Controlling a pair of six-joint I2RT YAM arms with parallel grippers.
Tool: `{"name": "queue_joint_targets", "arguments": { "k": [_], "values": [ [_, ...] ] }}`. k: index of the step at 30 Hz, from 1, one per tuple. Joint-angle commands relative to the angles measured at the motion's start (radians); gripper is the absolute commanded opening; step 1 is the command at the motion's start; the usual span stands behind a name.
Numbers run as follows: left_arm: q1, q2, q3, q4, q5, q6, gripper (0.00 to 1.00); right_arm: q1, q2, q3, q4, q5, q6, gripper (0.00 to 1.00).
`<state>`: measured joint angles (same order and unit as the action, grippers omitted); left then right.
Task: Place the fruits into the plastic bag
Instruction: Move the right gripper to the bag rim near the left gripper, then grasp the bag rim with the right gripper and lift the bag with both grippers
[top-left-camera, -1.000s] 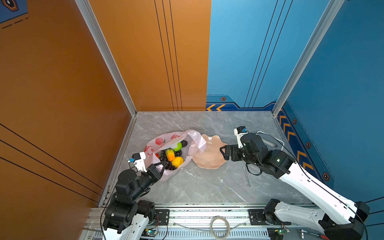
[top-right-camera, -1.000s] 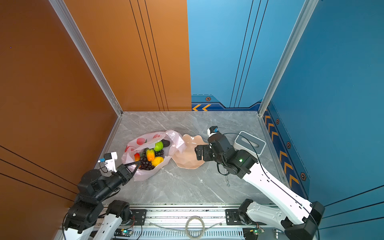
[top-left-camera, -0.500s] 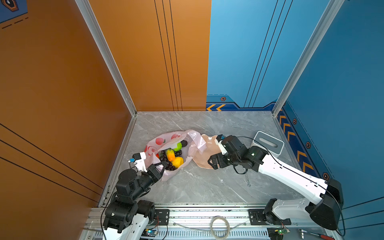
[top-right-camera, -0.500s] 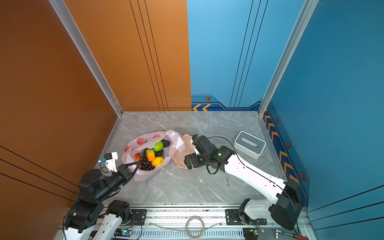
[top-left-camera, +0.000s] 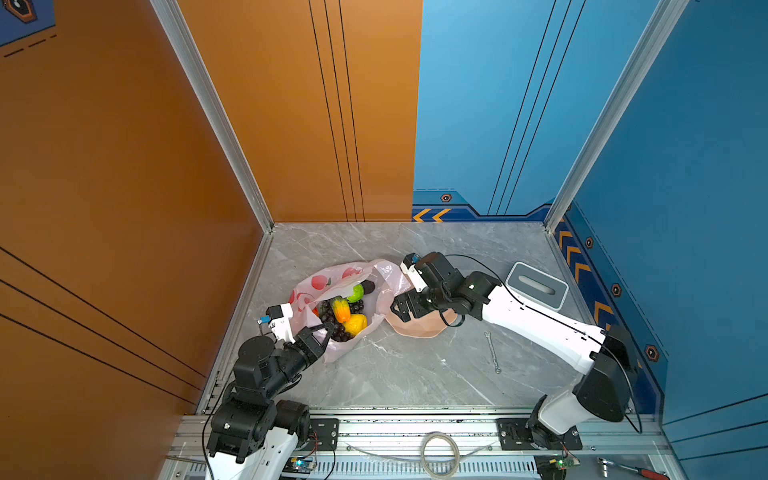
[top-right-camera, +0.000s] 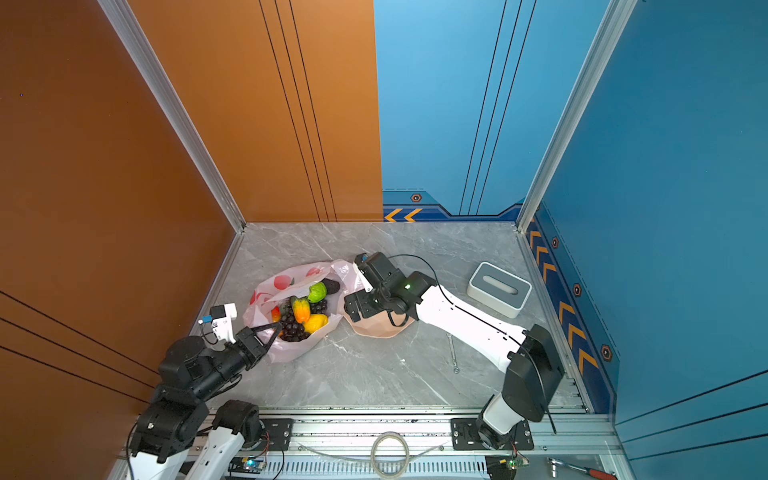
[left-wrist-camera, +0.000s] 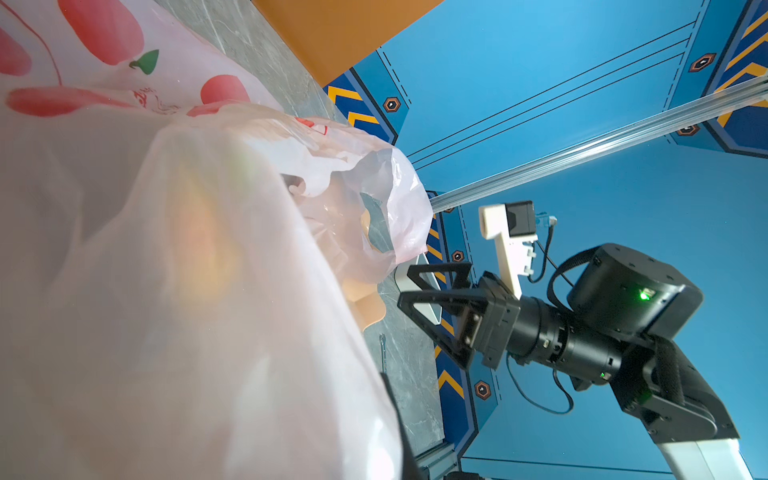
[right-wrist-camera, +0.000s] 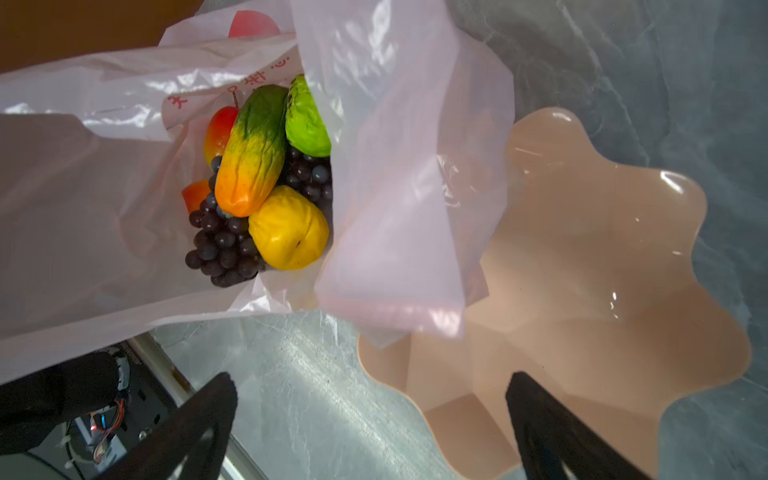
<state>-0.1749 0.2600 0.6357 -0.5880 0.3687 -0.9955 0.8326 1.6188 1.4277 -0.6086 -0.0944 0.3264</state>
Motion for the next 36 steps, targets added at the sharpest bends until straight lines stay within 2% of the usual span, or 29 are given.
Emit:
{"name": "queue_joint_targets", "arguments": {
  "k": [1, 8, 13, 16, 21, 25, 30, 36],
  "values": [
    [0.012, -0.001, 0.002, 0.007, 0.017, 0.011, 0.0, -0.016, 0.067, 0.071, 0.0, -0.003, -0.035, 1.0],
    [0.013, 0.0, 0.007, 0.002, 0.018, 0.013, 0.0, -0.036, 0.179, 0.158, -0.003, -0.006, -0.03, 0.98],
    [0.013, 0.003, 0.022, -0.016, 0.012, 0.029, 0.0, -0.036, 0.189, 0.177, -0.006, 0.001, -0.02, 0.85],
    [0.013, 0.009, 0.025, -0.019, 0.009, 0.034, 0.0, -0.03, 0.171, 0.175, -0.007, 0.015, -0.018, 0.7],
    [0.015, 0.012, 0.025, -0.013, 0.01, 0.034, 0.0, -0.028, 0.142, 0.175, -0.008, 0.027, -0.012, 0.32],
    [0.015, 0.018, 0.033, -0.008, 0.008, 0.038, 0.0, -0.027, 0.137, 0.206, -0.012, 0.013, -0.002, 0.09],
    [0.017, 0.1, 0.121, -0.007, -0.012, 0.102, 0.0, -0.026, 0.167, 0.357, -0.036, -0.037, 0.01, 0.0],
    [0.024, 0.264, 0.313, -0.011, -0.059, 0.225, 0.0, -0.021, 0.254, 0.613, -0.074, -0.108, 0.033, 0.0]
  ]
}}
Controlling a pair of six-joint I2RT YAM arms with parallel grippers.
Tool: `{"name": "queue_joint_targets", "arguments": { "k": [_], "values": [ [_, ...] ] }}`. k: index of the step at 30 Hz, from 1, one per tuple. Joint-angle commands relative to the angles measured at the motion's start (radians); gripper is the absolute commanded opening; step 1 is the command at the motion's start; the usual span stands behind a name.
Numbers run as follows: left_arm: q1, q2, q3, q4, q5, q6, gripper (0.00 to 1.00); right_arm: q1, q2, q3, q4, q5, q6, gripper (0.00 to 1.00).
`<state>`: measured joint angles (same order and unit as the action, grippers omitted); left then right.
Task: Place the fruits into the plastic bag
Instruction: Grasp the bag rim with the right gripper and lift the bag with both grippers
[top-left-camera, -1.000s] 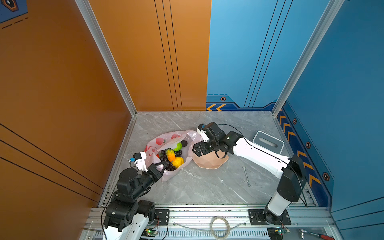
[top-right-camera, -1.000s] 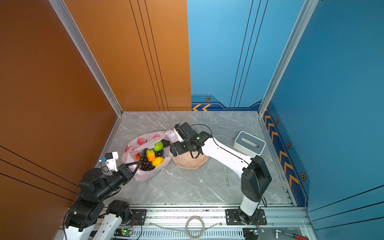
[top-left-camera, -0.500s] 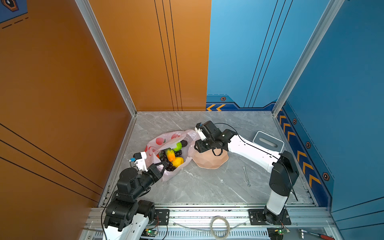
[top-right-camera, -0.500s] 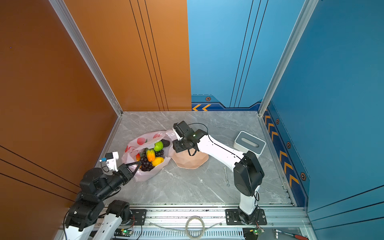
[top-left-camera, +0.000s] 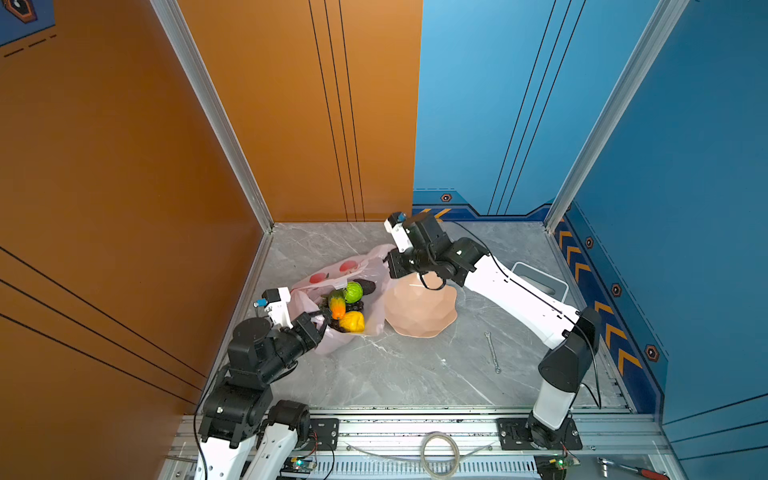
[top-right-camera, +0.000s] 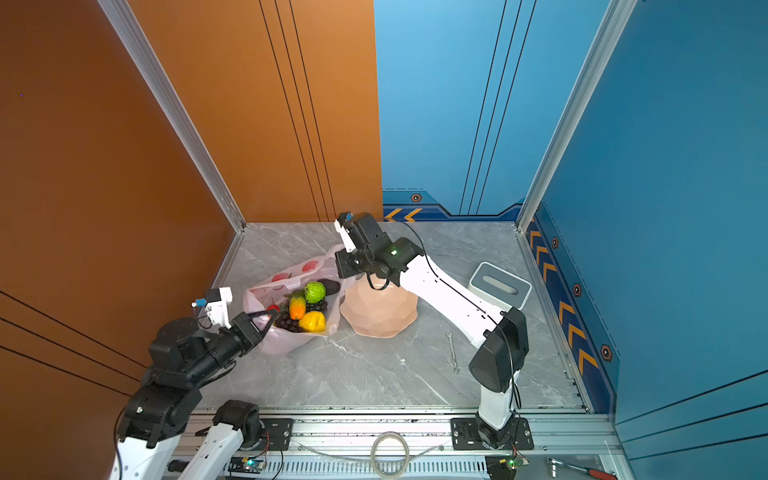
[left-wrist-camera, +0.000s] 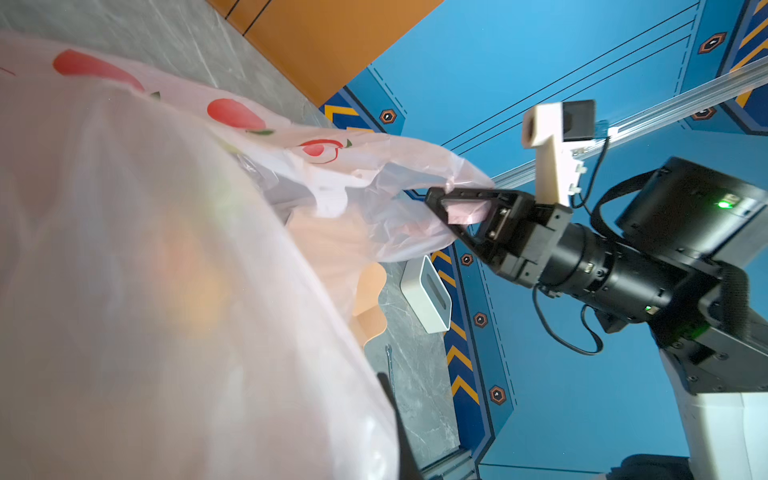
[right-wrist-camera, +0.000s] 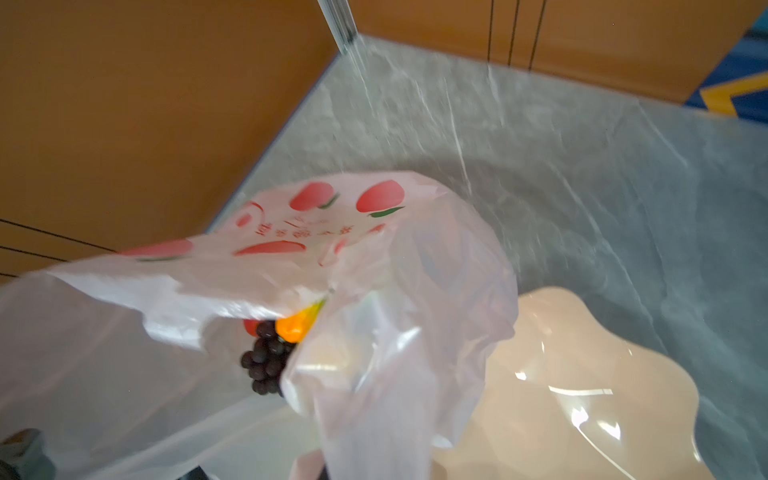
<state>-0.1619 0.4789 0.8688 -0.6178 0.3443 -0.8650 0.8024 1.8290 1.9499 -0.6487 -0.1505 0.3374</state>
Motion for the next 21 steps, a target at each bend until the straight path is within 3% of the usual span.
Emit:
{"name": "queue_joint_targets", "arguments": {
  "k": [1, 11, 21],
  "values": [
    [0.013, 0.077, 0.123, 0.02, -0.041, 0.118, 0.0, 0.009, 0.065, 0.14, -0.039, -0.068, 0.029, 0.0],
    [0.068, 0.304, 0.51, -0.02, -0.12, 0.308, 0.0, 0.014, 0.235, 0.518, -0.038, -0.17, 0.106, 0.0],
    [0.093, 0.361, 0.59, 0.025, -0.09, 0.299, 0.0, -0.02, 0.283, 0.581, 0.108, -0.253, 0.211, 0.0]
  ]
}}
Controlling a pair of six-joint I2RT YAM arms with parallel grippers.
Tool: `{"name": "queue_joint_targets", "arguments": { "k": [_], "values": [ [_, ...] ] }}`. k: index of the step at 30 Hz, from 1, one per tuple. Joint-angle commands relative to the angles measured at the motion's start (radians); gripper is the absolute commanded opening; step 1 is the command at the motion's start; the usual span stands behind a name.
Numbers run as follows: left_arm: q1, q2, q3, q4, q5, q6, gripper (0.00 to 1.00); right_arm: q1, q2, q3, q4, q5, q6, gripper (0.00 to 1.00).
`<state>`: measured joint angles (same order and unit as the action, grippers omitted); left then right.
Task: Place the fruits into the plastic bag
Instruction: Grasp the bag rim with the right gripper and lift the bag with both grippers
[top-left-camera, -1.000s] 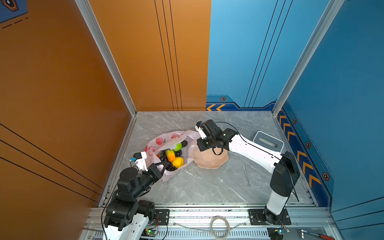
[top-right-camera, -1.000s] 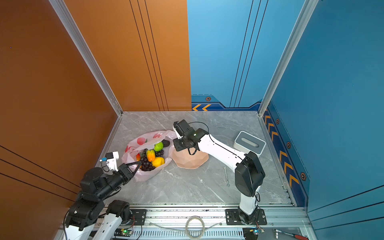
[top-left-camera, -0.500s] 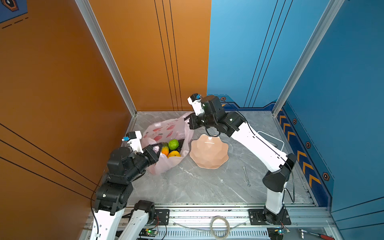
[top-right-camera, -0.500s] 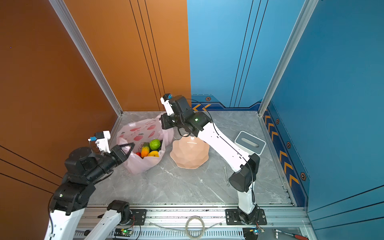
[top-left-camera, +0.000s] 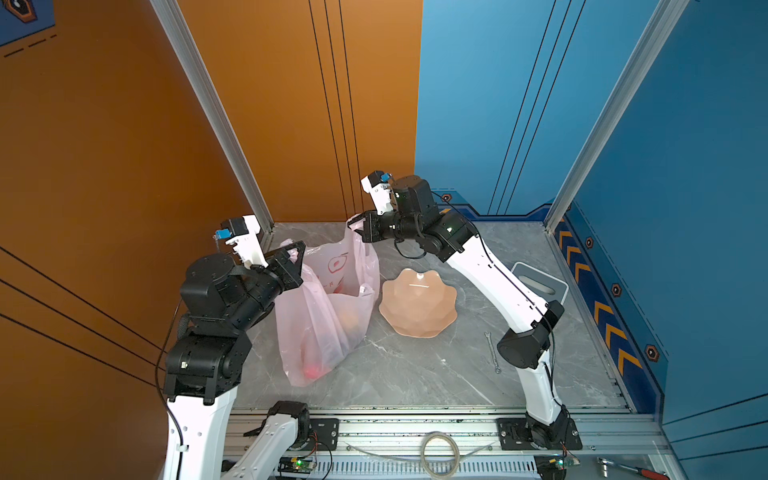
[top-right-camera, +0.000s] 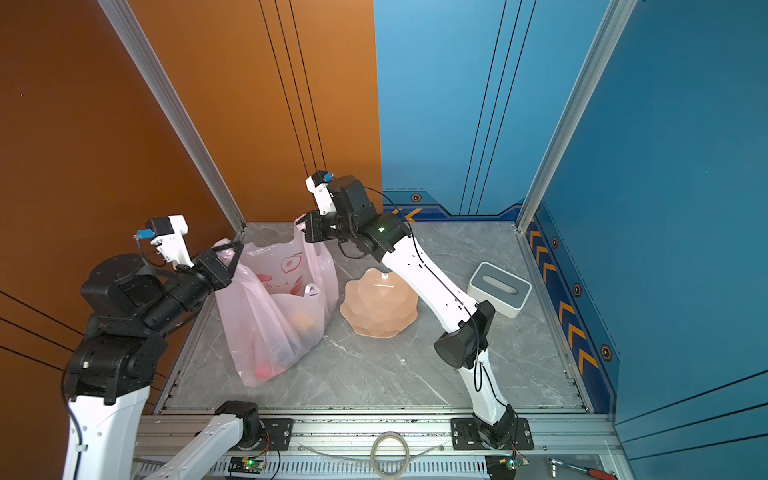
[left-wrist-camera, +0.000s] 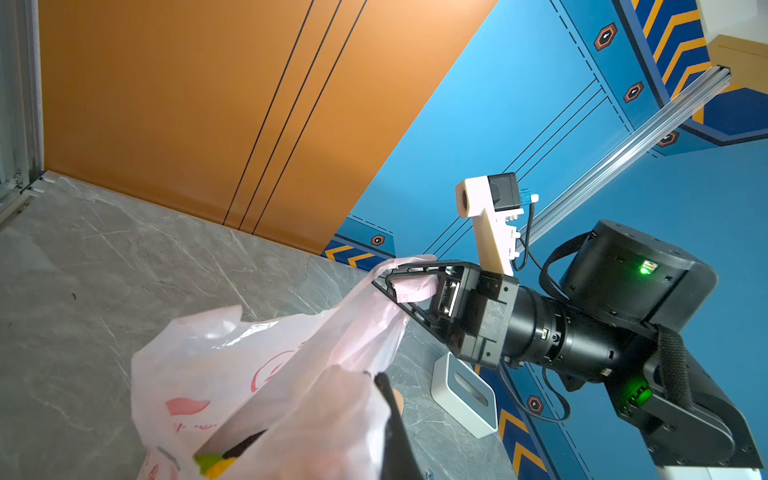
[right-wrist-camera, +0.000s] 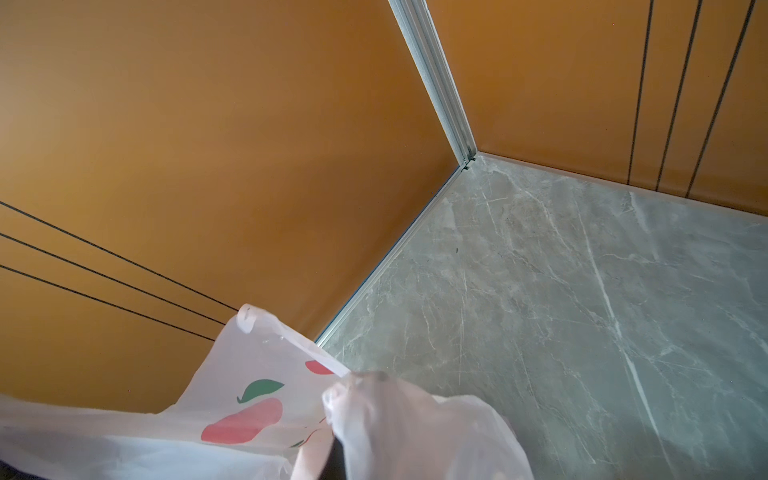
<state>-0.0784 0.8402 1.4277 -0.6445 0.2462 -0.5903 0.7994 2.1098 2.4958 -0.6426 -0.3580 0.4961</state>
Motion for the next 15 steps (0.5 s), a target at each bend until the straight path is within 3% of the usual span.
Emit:
{"name": "queue_joint_targets", "arguments": {
  "k": [1, 11, 15],
  "values": [
    [0.011, 0.0, 0.029, 0.051, 0.01, 0.024, 0.0, -0.02, 0.006, 0.035, 0.117, -0.058, 0.064, 0.0],
    [0.02, 0.004, -0.021, 0.075, 0.035, 0.006, 0.0, -0.031, 0.021, 0.048, 0.175, -0.086, 0.094, 0.0],
    [0.02, -0.036, -0.129, 0.092, 0.069, -0.039, 0.0, -0.028, 0.006, -0.013, 0.139, -0.105, 0.065, 0.0]
  ]
}}
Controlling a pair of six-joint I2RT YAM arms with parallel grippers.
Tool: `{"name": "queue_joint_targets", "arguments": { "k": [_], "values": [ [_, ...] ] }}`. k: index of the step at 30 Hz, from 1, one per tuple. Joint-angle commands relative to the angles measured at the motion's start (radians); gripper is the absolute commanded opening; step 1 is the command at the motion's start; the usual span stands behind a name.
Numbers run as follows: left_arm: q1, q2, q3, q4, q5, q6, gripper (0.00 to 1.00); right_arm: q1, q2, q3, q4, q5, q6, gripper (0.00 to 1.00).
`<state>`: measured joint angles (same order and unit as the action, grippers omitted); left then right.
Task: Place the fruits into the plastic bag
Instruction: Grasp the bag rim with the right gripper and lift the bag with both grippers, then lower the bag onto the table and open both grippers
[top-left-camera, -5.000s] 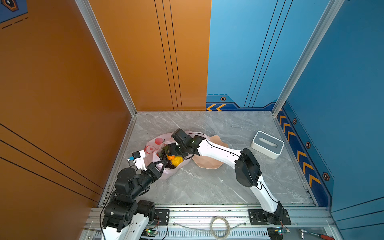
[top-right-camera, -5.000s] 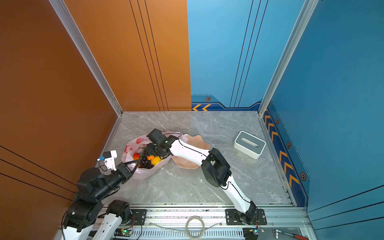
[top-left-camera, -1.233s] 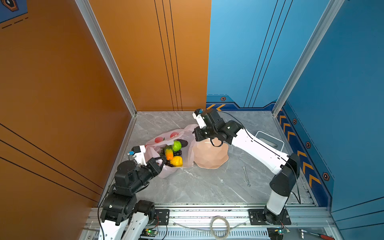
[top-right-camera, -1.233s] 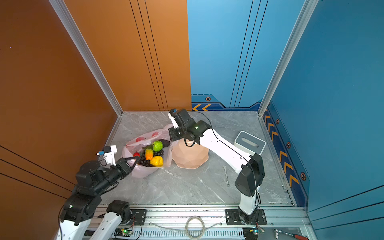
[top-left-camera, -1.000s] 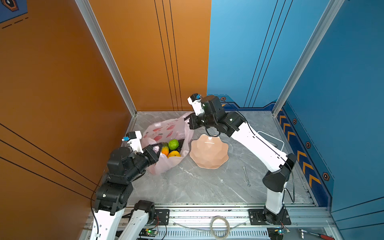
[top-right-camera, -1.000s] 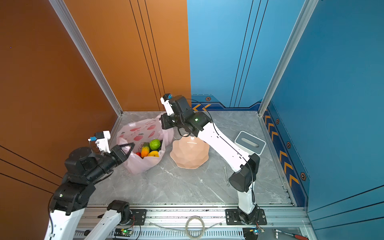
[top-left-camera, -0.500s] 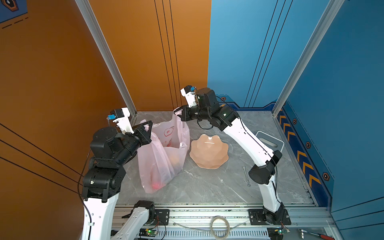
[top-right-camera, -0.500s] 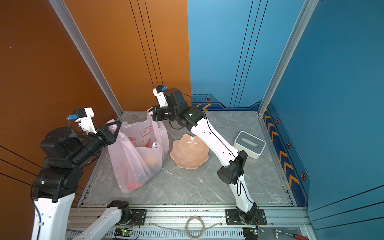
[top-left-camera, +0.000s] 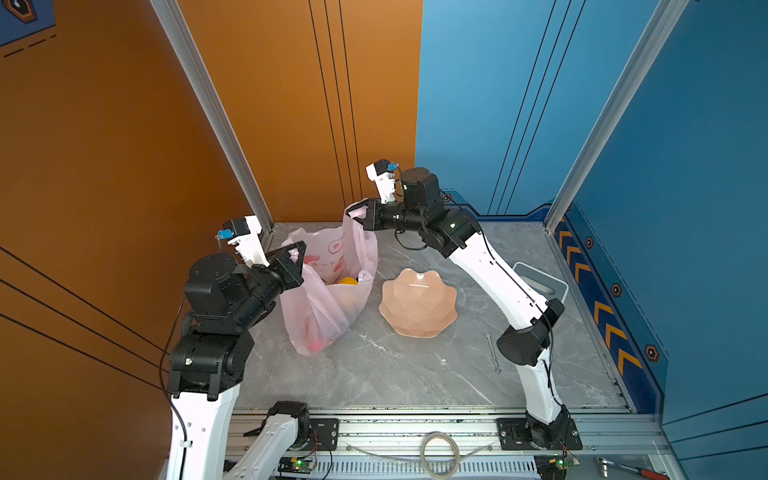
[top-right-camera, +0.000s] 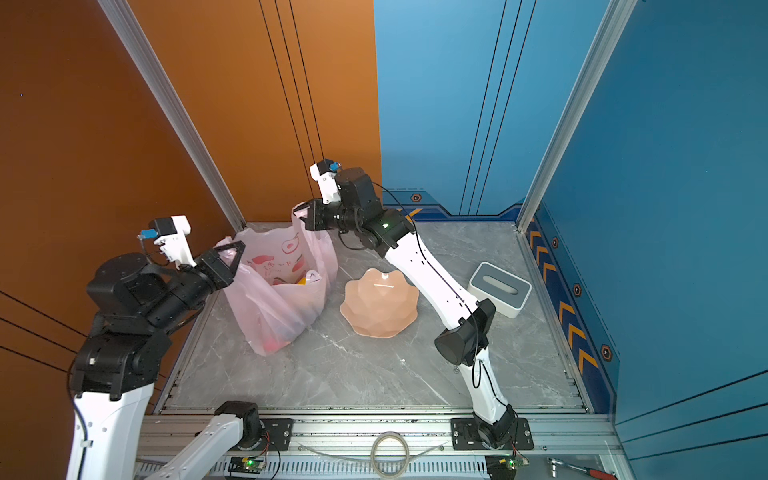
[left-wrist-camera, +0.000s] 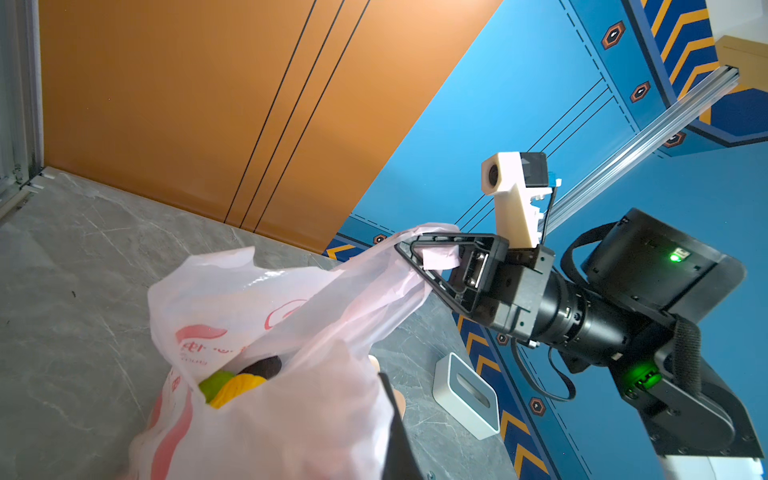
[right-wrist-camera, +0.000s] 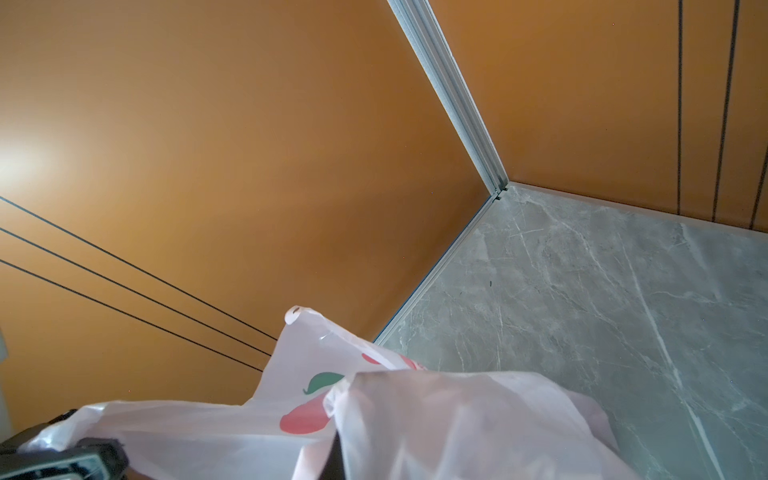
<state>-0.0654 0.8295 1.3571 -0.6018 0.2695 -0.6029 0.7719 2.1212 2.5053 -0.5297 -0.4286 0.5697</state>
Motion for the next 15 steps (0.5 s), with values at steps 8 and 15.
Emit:
{"name": "queue_joint_targets", "arguments": {
  "k": [8, 15],
  "values": [
    [0.003, -0.173, -0.441, 0.143, 0.162, -0.199, 0.0, -0.002, -0.171, -0.388, 0.023, 0.0, -0.086, 0.06],
    [-0.009, -0.201, -0.44, 0.108, 0.213, -0.189, 0.45, -0.01, -0.278, -0.541, 0.023, 0.024, -0.098, 0.73]
  ]
}}
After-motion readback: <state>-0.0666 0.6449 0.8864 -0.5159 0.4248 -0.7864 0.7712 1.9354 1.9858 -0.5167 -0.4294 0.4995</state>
